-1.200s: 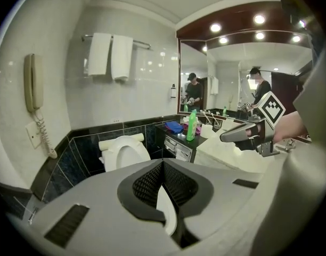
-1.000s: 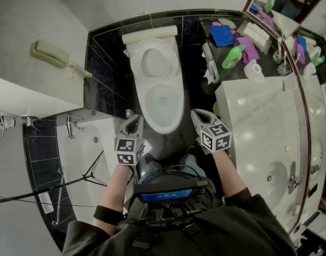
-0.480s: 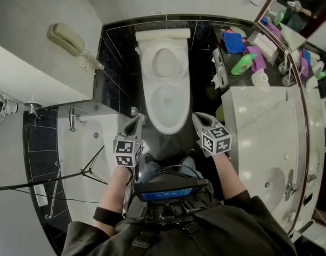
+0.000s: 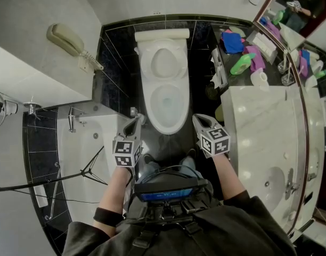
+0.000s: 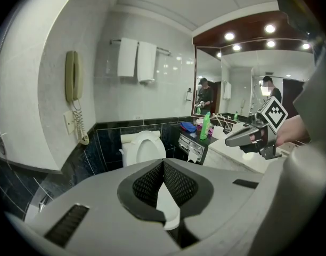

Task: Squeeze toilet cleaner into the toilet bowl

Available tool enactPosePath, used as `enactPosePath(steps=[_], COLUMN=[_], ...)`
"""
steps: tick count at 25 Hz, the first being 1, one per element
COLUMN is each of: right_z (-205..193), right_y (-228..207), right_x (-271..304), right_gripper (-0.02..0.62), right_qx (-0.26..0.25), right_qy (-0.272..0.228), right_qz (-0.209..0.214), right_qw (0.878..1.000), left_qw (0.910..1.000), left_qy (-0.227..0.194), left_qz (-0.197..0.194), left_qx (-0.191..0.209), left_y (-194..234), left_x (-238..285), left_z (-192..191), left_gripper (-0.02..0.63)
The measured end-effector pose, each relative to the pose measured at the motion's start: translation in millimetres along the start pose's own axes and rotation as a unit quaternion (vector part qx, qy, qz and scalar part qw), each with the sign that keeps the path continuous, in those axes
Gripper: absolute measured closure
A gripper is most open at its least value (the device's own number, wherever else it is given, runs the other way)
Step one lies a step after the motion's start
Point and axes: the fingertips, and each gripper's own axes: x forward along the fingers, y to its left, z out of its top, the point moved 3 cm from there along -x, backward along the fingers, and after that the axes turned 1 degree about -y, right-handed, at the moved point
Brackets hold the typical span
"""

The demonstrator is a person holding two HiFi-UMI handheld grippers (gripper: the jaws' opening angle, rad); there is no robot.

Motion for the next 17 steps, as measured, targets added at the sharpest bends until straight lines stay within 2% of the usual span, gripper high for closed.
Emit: enactPosePath(steps=[17], right_z=[-1.7], right_y=[-3.4], right_x=[-9.3], right_gripper=[0.594], right_qx=[-0.003], right_qy=[-0.004], right_qz=[-0.003], right_qw=[1.000], left_qw=[1.0000], left_qy=[0.004], left_qz=[-0.008], left_qx=[0.000], left_y=[-10.4], left_x=[-1.5], left_z=[-5.1], left_gripper=[0.600])
